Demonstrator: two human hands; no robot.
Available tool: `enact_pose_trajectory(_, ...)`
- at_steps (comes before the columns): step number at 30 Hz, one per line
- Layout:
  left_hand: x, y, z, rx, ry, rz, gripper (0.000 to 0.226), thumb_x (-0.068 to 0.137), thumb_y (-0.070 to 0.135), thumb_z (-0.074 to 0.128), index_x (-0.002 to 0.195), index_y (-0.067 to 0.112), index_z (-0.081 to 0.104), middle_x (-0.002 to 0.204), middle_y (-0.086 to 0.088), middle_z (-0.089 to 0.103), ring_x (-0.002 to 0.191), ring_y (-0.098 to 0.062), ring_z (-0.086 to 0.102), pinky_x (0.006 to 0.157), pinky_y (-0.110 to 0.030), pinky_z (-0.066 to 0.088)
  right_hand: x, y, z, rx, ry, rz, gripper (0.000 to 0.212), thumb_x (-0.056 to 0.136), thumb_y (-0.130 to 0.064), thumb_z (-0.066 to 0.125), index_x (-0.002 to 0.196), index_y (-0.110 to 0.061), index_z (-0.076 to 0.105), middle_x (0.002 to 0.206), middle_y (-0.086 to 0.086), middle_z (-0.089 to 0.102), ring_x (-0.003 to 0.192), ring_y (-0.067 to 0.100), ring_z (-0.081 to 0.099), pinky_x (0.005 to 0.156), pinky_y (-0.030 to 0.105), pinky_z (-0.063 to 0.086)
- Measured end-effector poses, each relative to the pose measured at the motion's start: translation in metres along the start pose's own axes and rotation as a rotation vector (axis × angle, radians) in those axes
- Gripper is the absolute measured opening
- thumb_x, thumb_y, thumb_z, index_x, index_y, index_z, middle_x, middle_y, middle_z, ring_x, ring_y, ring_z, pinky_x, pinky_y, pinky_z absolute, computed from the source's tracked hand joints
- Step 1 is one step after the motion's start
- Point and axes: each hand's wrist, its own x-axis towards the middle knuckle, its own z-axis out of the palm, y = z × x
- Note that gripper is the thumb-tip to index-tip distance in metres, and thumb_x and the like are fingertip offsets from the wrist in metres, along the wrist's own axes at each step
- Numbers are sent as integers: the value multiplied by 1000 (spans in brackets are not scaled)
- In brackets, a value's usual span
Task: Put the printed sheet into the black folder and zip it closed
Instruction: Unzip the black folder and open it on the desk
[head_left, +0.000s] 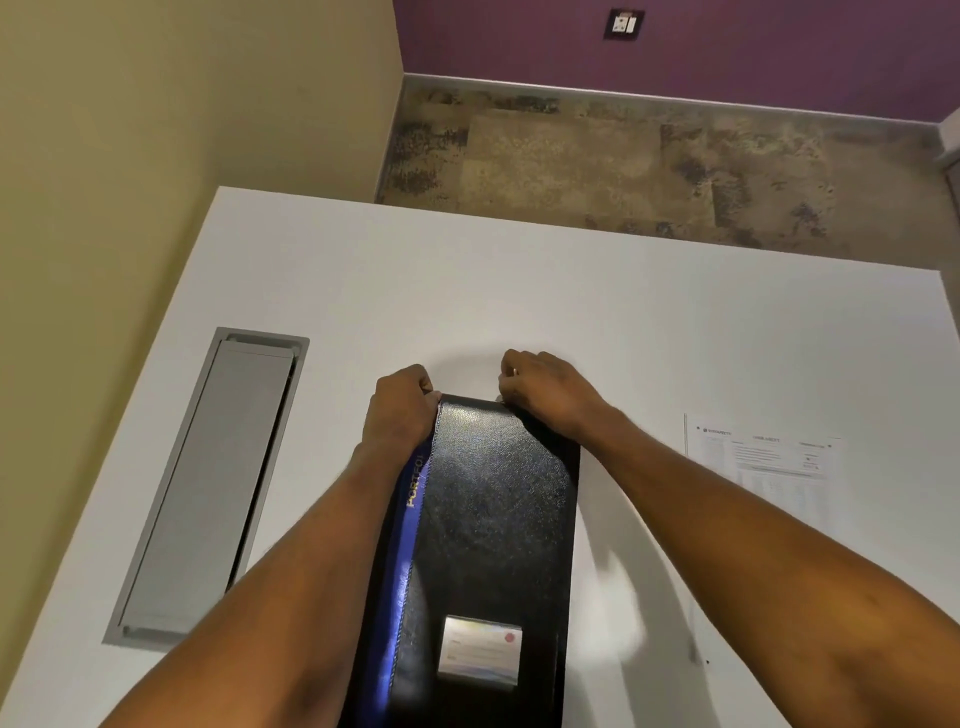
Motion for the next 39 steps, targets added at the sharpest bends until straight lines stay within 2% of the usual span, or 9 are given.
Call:
enact_pose_trajectory(6,0,5,5,2,-7,17,13,91,20,74,85,11,67,95,-8,73,93,-30,70,86,-38,55,-38,35,-1,-232,157,-121,8,93,-26,68,88,-26,75,104,-4,61,88,20,57,78,34,45)
enact_pose_trajectory(11,-4,15,14,-9,-1,2,11,91,18,74,84,12,67,90,-4,71,89,-27,68,78,-31,49,-51,44,6,-242,187,-69,9,90,-26,67,85,-27,74,97,-8,63,87,18,58,78,38,46)
enact_pose_trajectory(16,-6,13,12,-40,-21,13,20,90,6,64,74,18,63,77,12,69,84,-16,69,76,-27,44,-51,56,10,-243,162,-57,17,86,-35,55,85,-25,68,89,-10,61,85,18,54,75,35,44)
enact_pose_trajectory(20,-6,2,3,-41,26,-6,22,89,3,62,73,18,65,82,9,71,86,-17,68,79,-27,46,-70,69,4,-250,234,-82,9,90,-23,64,85,-24,72,88,-8,64,78,19,56,70,36,45)
enact_pose_trajectory(27,-8,-1,3,-42,75,-49,23,86,-1,57,75,15,69,79,7,69,86,-21,66,77,-28,47,-117,77,25,-148,348,11,6,93,-26,68,90,-27,73,91,-9,66,79,17,62,69,33,44)
enact_pose_trajectory(31,-13,11,13,57,77,-88,12,88,0,55,86,6,66,100,-11,73,95,-33,67,76,-35,50,-140,65,50,-47,414,167,7,95,-28,66,93,-28,73,92,-10,68,83,15,62,71,34,49)
enact_pose_trajectory(34,-24,43,28,450,119,103,23,97,7,49,113,7,64,116,-16,62,108,-35,60,84,-43,50,-145,51,60,56,472,261,8,94,-27,66,95,-27,74,91,-10,68,83,15,63,70,35,52)
enact_pose_trajectory(37,-34,77,58,383,-66,408,31,104,22,48,126,14,68,128,-9,59,115,-30,60,93,-42,50,-142,41,64,142,497,332,11,95,-25,62,94,-25,73,92,-7,68,82,16,63,70,39,55)
enact_pose_trajectory(39,-42,92,77,294,-237,441,32,103,29,52,128,17,68,133,-3,59,117,-27,61,94,-35,48,-141,36,66,186,510,364,15,97,-26,58,92,-22,72,91,-4,68,79,16,63,71,41,57)
